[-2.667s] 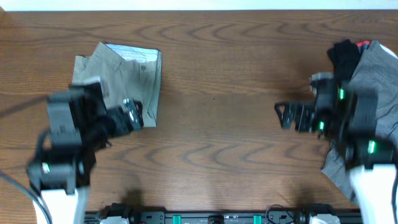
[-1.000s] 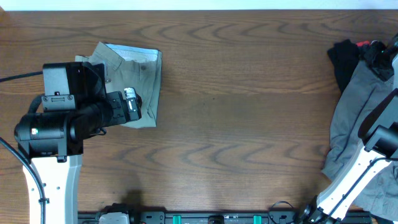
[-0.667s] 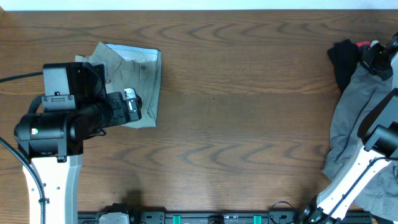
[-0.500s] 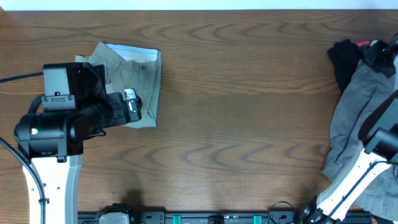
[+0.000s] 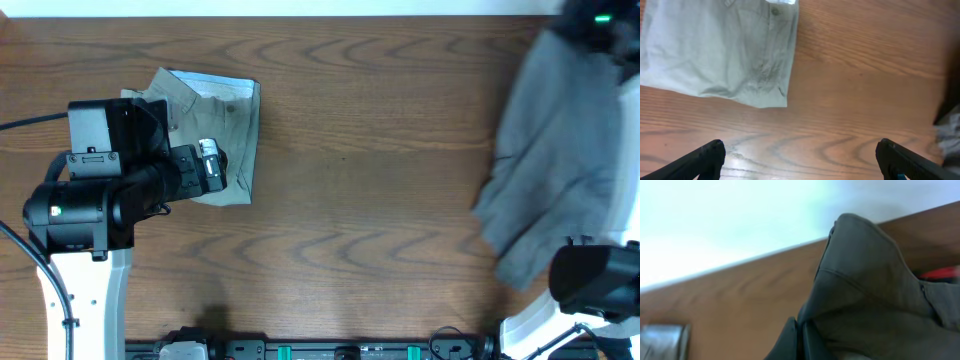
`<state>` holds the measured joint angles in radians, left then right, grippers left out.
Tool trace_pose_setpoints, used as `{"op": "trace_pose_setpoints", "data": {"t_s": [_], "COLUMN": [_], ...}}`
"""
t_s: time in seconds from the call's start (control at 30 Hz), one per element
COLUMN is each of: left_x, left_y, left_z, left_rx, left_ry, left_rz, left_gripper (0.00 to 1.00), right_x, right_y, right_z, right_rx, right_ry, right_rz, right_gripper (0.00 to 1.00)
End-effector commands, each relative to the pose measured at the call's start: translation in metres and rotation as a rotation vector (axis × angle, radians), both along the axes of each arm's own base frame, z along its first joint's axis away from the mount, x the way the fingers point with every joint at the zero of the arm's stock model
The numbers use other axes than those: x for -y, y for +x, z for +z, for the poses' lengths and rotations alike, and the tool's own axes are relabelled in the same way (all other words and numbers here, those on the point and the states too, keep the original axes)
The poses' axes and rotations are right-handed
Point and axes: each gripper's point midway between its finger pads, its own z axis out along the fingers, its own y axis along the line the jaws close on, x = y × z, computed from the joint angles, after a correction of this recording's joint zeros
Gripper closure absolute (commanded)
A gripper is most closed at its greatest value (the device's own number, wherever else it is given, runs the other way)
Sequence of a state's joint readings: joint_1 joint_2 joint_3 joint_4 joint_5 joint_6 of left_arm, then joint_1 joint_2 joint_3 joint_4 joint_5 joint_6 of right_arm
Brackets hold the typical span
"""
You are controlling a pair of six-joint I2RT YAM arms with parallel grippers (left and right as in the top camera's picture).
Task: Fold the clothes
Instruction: 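Grasp grey trousers with right gripper and drag them to table center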
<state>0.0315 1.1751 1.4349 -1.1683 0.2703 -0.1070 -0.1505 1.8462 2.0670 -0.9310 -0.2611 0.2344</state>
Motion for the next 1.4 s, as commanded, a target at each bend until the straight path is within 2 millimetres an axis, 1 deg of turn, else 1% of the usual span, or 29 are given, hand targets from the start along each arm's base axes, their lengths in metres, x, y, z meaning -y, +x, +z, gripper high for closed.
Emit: {"op": "trace_pose_setpoints", "data": {"t_s": [0.0, 0.03, 0.13, 0.17, 0.3, 0.37, 0.4, 0.43, 0.47, 0.5, 0.53, 0.57, 0.6, 0.63, 0.7, 0.73, 0.8, 0.87, 0.93, 1.0, 1.07, 1.13, 1.23, 1.27, 1.33, 1.37], "left_x": [-0.008, -0.009, -0.008, -0.008, -0.013, -0.017, -0.017, -0.017, -0.017, -0.017, -0.017, -0.017, -0.017, -0.017, -0.017, -0.017, -0.017, -0.017, -0.017, -0.016, -0.015, -0.014, -0.011, -0.009, -0.008, -0.008], "left_y": [0.001, 0.0, -0.001, -0.001, -0.003, -0.004, -0.004, -0.004, -0.005, -0.005, -0.005, -0.005, -0.004, -0.004, -0.002, -0.001, 0.001, 0.005, 0.01, 0.014, 0.017, 0.018, 0.021, 0.021, 0.022, 0.022], "left_z": [0.012, 0.015, 0.026, 0.03, 0.044, 0.047, 0.048, 0.048, 0.047, 0.047, 0.046, 0.045, 0.045, 0.044, 0.043, 0.041, 0.038, 0.032, 0.025, 0.017, 0.009, 0.002, -0.004, -0.005, -0.005, -0.005], "left_rx": [0.044, 0.054, 0.089, 0.102, 0.144, 0.156, 0.158, 0.158, 0.154, 0.151, 0.148, 0.145, 0.142, 0.141, 0.134, 0.129, 0.115, 0.093, 0.067, 0.034, 0.002, -0.029, -0.054, -0.057, -0.058, -0.058], "left_ry": [0.05, 0.052, 0.053, 0.053, 0.077, 0.096, 0.096, 0.095, 0.095, 0.095, 0.095, 0.095, 0.095, 0.095, 0.095, 0.095, 0.095, 0.095, 0.094, 0.088, 0.085, 0.085, 0.085, 0.085, 0.086, 0.086], "left_rz": [0.019, 0.021, 0.022, 0.022, 0.04, 0.056, 0.055, 0.055, 0.055, 0.054, 0.054, 0.054, 0.054, 0.054, 0.053, 0.053, 0.053, 0.052, 0.05, 0.044, 0.04, 0.033, 0.021, 0.017, 0.011, 0.011], "left_gripper": [0.02, 0.02, 0.02, 0.02, 0.02, 0.02, 0.02, 0.02, 0.02, 0.02, 0.02, 0.02, 0.02, 0.02, 0.02, 0.02, 0.02, 0.02, 0.02, 0.02, 0.02, 0.02, 0.02, 0.01, 0.01, 0.01], "right_x": [-0.073, -0.092, -0.158, -0.176, -0.253, -0.284, -0.291, -0.295, -0.294, -0.291, -0.286, -0.281, -0.266, -0.258, -0.236, -0.222, -0.196, -0.173, -0.155, -0.14, -0.126, -0.118, -0.115, -0.117, -0.123, -0.125], "right_y": [0.0, -0.002, -0.013, -0.017, -0.043, -0.059, -0.063, -0.064, -0.063, -0.061, -0.058, -0.056, -0.051, -0.049, -0.042, -0.038, -0.033, -0.033, -0.037, -0.043, -0.054, -0.061, -0.064, -0.065, -0.067, -0.067], "right_z": [-0.025, -0.028, -0.035, -0.036, -0.041, -0.044, -0.045, -0.046, -0.047, -0.048, -0.05, -0.051, -0.053, -0.054, -0.057, -0.06, -0.07, -0.086, -0.112, -0.139, -0.171, -0.197, -0.237, -0.25, -0.273, -0.283], "right_rx": [-0.059, -0.065, -0.066, -0.063, -0.048, -0.031, -0.026, -0.023, -0.021, -0.02, -0.024, -0.031, -0.053, -0.063, -0.095, -0.121, -0.184, -0.268, -0.381, -0.494, -0.628, -0.727, -0.836, -0.866, -0.915, -0.932], "right_ry": [-0.01, -0.021, -0.06, -0.072, -0.109, -0.151, -0.178, -0.21, -0.253, -0.29, -0.323, -0.34, -0.354, -0.356, -0.338, -0.317, -0.269, -0.217, -0.173, -0.158, -0.157, -0.158, -0.153, -0.144, -0.117, -0.106], "right_rz": [0.208, 0.256, 0.422, 0.468, 0.657, 0.753, 0.767, 0.76, 0.736, 0.709, 0.681, 0.657, 0.6, 0.576, 0.513, 0.465, 0.382, 0.315, 0.272, 0.244, 0.219, 0.208, 0.189, 0.195, 0.21, 0.216], "right_gripper": [0.99, 0.99, 0.99, 0.99, 0.99, 0.98, 0.85, 0.74, 0.63, 0.54, 0.49, 0.46, 0.42, 0.4, 0.37, 0.36, 0.43, 0.49, 0.63, 0.71, 0.83, 0.88, 0.89, 0.91, 0.99, 0.99]}}
